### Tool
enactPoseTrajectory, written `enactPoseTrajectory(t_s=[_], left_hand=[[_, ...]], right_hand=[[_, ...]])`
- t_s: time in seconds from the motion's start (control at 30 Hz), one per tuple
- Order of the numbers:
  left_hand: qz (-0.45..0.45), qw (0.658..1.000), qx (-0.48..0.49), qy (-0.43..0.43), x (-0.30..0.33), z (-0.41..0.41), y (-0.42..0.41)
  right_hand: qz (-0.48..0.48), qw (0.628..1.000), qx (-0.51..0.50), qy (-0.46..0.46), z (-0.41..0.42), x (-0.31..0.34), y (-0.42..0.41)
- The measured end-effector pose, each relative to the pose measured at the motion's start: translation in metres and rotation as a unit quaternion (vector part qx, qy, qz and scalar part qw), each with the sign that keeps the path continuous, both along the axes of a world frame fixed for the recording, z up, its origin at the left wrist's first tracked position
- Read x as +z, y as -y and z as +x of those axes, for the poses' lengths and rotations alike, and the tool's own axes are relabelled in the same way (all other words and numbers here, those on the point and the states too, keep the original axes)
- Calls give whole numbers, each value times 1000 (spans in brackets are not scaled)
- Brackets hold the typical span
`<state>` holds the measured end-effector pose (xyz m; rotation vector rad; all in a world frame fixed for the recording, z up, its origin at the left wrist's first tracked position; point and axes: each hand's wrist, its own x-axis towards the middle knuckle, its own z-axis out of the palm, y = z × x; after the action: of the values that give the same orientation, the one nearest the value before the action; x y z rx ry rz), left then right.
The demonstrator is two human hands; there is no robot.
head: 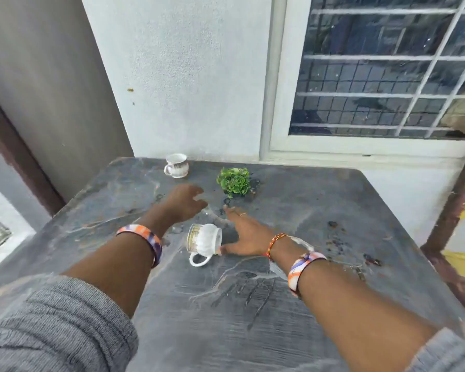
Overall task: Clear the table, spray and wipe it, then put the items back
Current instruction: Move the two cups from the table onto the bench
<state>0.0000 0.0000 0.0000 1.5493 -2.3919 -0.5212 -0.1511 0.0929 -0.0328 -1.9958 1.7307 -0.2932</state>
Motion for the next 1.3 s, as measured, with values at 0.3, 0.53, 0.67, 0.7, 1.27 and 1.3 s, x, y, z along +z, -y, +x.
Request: enactPoseTrajectory(t_s=[0.3, 0.53, 0.67, 0.7, 1.27, 1.3], left_hand=[[35, 990, 122, -59, -40, 49, 50], [-8, 984, 153, -93, -43, 51, 153], [-24, 978, 165, -126, -46, 43, 209], [-17, 976, 174, -132, -47, 40, 222], [-73, 967, 132, -206, -7, -20, 244], [-80, 964, 115, -226, 6, -31, 235]], right_hand=[[-10, 993, 65, -94, 50, -29, 53], [24, 974, -121, 192, 42, -9, 126], [4, 952, -169, 255, 43, -2, 170], [-4, 944, -182, 275, 44, -2, 177], [-171, 894, -300, 286, -2, 12, 162], [-186, 891, -306, 279, -10, 18, 153]])
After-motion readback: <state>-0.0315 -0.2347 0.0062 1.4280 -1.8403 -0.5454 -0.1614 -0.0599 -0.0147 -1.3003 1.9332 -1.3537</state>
